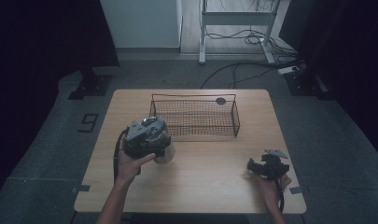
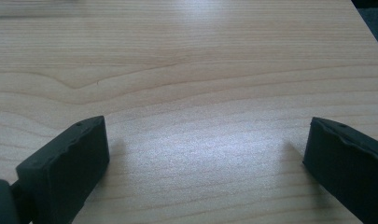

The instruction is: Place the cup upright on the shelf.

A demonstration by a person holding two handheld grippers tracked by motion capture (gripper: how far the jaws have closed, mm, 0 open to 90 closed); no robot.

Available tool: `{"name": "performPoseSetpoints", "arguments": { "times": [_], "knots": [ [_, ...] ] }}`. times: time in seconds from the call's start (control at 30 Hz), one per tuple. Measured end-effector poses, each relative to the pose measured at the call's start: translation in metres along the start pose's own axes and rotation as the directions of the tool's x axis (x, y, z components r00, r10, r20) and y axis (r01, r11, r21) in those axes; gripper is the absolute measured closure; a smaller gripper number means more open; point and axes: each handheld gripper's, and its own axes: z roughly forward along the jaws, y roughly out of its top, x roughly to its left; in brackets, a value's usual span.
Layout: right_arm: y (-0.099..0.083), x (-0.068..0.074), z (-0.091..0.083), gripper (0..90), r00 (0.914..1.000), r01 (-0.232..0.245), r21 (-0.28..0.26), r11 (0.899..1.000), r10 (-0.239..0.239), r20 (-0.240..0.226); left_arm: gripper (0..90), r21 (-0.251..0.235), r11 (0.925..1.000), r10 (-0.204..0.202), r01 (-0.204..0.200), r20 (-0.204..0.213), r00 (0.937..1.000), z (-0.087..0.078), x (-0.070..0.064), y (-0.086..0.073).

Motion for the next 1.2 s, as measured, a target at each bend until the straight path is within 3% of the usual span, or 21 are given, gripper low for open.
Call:
{"name": "performPoseSetpoints", "arguments": {
  "times": [0.7,1.0,1.2],
  "knots": [
    [0.000,0.000,0.000,0.2,1.0000,0.002,0.000,1.000,-0.002,0.000,3.9,0.002,0.9999,0.011,-0.011,-0.036,0.9993,0.013,0.011,0.032],
    [0.000,0.000,0.000,0.2,1.0000,0.000,0.001,1.000,0.000,0.001,3.9,0.004,1.0000,0.004,-0.004,-0.019,0.9998,0.020,0.016,0.049],
    [0.000,0.000,0.000,0.3,1.0000,0.001,-0.002,1.000,-0.001,0.000,3.9,-0.002,0.9998,0.020,-0.021,-0.036,0.9992,0.026,0.016,0.060]
  ]
}}
